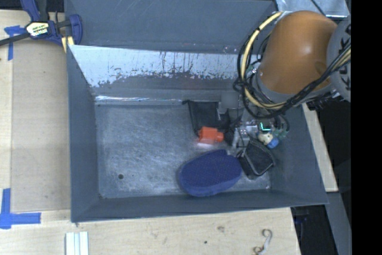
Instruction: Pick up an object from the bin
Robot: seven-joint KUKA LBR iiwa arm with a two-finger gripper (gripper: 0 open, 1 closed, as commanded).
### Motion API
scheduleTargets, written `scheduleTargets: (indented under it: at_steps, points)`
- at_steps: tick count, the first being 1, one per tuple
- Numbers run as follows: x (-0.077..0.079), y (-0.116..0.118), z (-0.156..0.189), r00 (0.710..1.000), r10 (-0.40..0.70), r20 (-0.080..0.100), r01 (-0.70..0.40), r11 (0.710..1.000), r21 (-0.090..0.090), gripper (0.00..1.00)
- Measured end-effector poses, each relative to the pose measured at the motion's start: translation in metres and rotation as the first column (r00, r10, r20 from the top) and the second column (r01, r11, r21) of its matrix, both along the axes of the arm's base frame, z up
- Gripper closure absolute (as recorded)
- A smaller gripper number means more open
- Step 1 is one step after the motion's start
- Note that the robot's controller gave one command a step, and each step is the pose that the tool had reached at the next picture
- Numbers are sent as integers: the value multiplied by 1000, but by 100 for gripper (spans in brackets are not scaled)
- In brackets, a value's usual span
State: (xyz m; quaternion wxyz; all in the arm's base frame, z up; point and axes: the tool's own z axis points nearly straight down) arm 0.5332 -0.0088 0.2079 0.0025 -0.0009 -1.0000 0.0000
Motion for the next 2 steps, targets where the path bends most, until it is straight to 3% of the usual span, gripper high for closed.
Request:
scheduleTargets:
  at_steps: [1,2]
  points:
    - [34,6,-131,971,239,2,-239,971,1,0]
    - [41,-35,-137,980,201,10,-201,980,1,0]
